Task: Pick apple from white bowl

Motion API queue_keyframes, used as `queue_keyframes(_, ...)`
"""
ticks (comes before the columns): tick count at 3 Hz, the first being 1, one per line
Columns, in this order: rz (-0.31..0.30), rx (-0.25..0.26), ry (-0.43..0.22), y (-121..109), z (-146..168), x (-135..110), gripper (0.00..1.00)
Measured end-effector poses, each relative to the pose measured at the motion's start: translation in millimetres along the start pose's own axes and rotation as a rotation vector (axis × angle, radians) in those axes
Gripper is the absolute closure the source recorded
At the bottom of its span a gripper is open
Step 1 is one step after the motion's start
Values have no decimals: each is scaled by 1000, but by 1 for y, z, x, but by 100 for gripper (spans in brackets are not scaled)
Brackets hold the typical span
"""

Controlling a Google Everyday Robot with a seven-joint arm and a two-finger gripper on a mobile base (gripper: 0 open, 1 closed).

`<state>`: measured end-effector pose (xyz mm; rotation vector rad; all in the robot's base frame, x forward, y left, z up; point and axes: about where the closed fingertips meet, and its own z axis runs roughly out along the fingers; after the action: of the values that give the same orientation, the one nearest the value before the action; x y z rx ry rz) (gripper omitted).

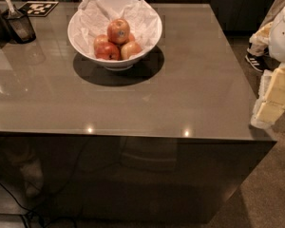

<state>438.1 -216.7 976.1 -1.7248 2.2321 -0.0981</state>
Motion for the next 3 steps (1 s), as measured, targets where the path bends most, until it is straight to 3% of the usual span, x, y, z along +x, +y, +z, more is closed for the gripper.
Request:
queue_keyframes(2, -7, -11, -5, -8, 0, -10, 0)
queue_keyframes(3, -22, -39, 9, -31, 6, -30, 0)
